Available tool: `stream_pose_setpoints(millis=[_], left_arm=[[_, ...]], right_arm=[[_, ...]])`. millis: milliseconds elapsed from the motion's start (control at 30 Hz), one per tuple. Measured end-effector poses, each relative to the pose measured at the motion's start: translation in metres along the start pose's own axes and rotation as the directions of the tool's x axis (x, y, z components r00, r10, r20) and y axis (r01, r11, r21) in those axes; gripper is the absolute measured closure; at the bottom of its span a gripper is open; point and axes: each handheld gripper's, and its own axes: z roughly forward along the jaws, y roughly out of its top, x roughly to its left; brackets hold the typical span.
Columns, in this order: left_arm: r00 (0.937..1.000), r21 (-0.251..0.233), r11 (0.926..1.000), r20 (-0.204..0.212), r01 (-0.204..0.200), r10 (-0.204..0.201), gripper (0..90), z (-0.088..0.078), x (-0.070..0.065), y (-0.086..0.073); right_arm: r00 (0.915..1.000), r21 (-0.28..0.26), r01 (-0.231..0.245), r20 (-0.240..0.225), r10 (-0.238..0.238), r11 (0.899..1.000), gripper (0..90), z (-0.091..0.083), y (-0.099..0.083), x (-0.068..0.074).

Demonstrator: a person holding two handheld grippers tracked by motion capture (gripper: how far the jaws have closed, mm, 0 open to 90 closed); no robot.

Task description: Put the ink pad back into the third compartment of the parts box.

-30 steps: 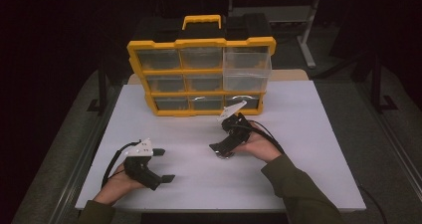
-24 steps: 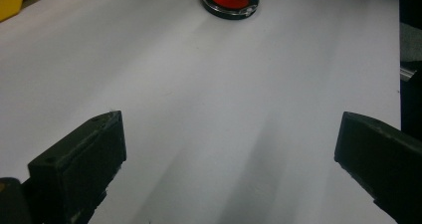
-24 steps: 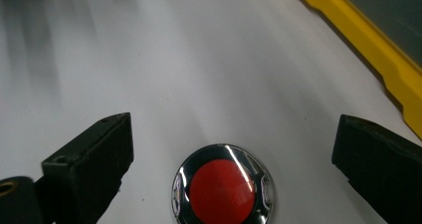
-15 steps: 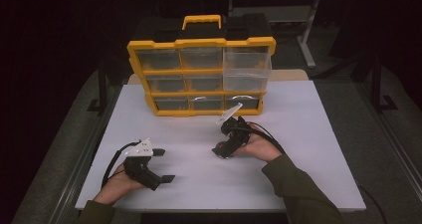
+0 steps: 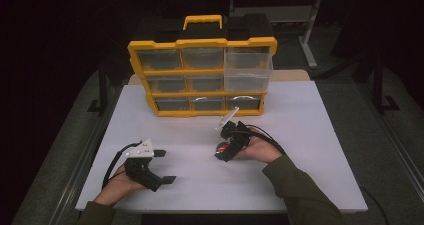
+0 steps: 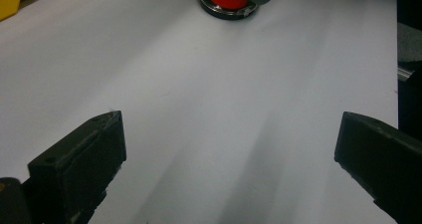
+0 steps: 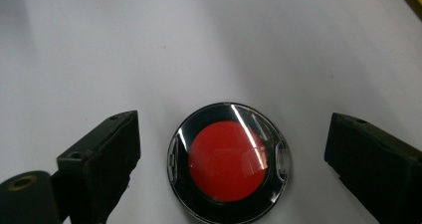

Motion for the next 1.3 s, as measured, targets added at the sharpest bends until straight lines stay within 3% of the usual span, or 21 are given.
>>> stream_pose_setpoints(millis=[533,933,1300], left_arm=[[1.0000,0.003,1.0000,0.005,-0.004,0.004,0.0,0.0004,-0.0006,-0.0002],[1.0000,0.002,1.0000,0.006,-0.003,0.003,0.0,0.0007,-0.0006,-0.0002],[1.0000,0.000,1.0000,0.008,-0.003,0.003,0.0,0.0007,-0.0006,-0.0004]], right_arm=[[0.9999,0.075,-0.013,0.002,0.013,0.997,17.5,0.0105,-0.0018,0.0012],[1.0000,0.077,-0.006,0.003,0.005,0.997,28.0,0.0077,-0.0026,0.0011],[0.9999,0.077,-0.002,0.015,0.001,0.997,28.6,0.0077,-0.0029,0.0021]])
